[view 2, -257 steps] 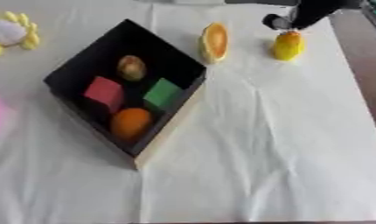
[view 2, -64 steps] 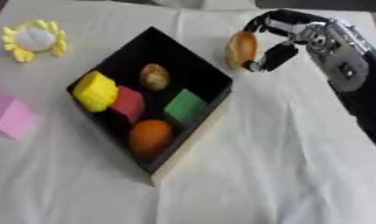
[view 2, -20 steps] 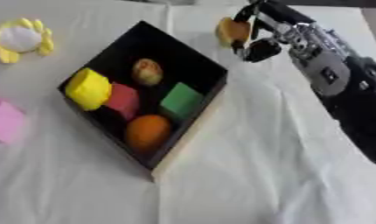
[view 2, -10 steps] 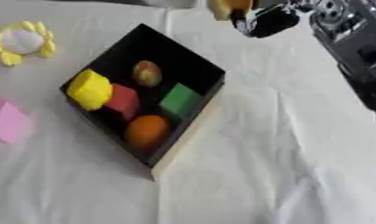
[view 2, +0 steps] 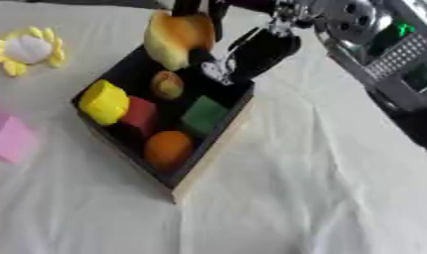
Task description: Pick up objects on the table and place them in the box.
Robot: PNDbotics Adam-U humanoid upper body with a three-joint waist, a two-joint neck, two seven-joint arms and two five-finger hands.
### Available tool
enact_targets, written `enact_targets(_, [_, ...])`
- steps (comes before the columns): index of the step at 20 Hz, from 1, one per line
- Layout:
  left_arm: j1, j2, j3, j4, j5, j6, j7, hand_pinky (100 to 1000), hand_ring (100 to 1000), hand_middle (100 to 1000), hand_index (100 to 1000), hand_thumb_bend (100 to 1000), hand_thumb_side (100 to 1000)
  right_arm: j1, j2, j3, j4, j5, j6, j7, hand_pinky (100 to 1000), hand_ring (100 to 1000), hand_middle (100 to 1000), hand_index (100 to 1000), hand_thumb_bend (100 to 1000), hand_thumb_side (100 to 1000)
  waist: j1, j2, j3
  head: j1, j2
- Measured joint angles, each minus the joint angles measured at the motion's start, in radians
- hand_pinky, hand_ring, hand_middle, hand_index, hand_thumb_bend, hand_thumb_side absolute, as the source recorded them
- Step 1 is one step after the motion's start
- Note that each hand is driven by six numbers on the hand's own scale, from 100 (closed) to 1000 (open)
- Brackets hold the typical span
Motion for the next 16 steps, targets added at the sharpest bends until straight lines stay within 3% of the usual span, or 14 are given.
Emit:
enact_targets(6, [-0.008,0.0,-0.005,0.0,0.0,-0.001,-0.004,824,716,718,877,100,588,-0.026,0.057,0.074,-0.023,0.022,0.001,0.063,749,556,407,453,100,143,0.0,0.0,0.005,-0.005,0.007])
enact_targets(11, [-0.015,0.0,-0.005,0.0,0.0,-0.002,-0.006,823,715,718,877,100,589,-0.029,0.094,0.121,0.016,0.071,-0.01,0.095,754,576,437,491,100,141,0.0,0.0,0.008,-0.007,0.008])
enact_targets(14, [-0.016,0.0,-0.008,0.0,0.0,-0.001,-0.008,823,715,718,877,100,590,-0.038,0.119,0.138,0.051,0.103,-0.019,0.095,769,627,499,573,105,140,0.0,0.0,0.011,-0.012,0.008])
enact_targets(16, [-0.016,0.0,-0.011,0.0,0.0,-0.001,-0.009,823,715,718,877,100,590,-0.043,0.133,0.151,0.073,0.127,-0.029,0.098,796,722,609,697,197,113,0.0,0.0,0.011,-0.015,0.008])
